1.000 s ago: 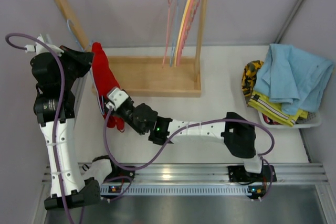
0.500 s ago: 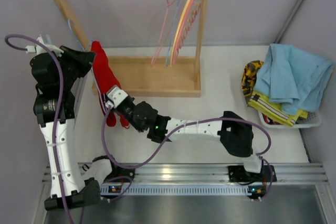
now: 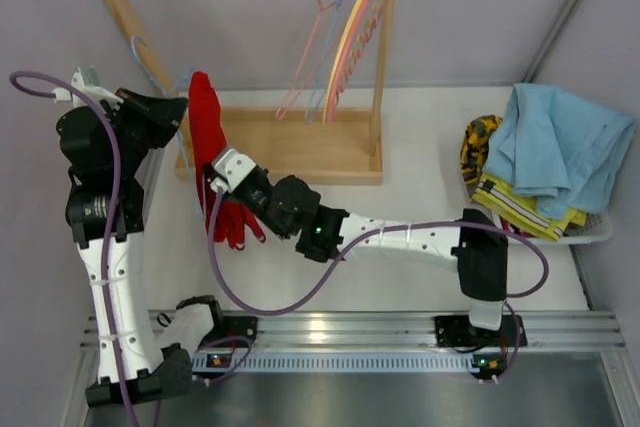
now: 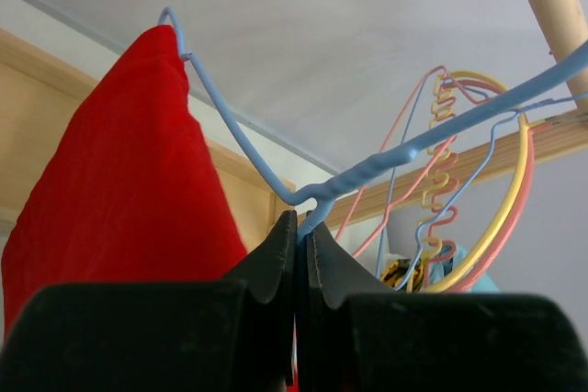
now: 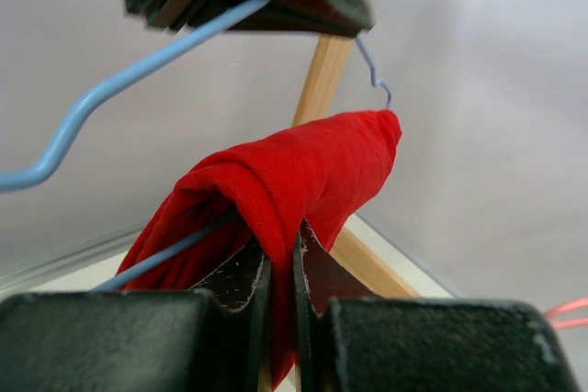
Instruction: Remove the trousers from the hanger
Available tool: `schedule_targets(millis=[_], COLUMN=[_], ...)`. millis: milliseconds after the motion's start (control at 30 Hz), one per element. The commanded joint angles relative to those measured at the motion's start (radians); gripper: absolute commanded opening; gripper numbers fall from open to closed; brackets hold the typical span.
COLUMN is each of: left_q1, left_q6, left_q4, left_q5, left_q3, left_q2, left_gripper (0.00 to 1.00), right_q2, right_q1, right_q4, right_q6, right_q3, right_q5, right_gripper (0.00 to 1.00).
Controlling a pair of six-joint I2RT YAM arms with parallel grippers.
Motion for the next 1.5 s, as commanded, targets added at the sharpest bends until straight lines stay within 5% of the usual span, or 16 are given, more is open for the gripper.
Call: schedule_targets(millis=[0, 867, 1233, 1467], left_q1=[-0.002, -0.011, -0.013, -0.025], left_q6=[0.030, 0.235, 0.278, 0.300], left_q4=[0.089, 0.112, 0.112, 0.112], left_q5=[0.064, 0.027, 0.013, -0.008], left_q3=[-0.042, -0.433, -0.421, -0.418], left_q2=[-0.028, -0.102, -0.093, -0.094], left_gripper=[0.00, 0.00, 0.00, 0.00], right_q2=[-0.144, -0.412, -0.769, -0.981], right_q1=[-0.040, -0.083, -0.081, -0.081], right_q4=[0.086, -0.064, -0.464, -0.704], right_q6=[-0.012, -0.040, 0.034, -0.029], right_q3=[0.078, 0.180, -0.044, -0.193], right_q5=[-0.057, -0.143, -0.498, -0.534], right_gripper=[0.00, 0.00, 0.00, 0.00])
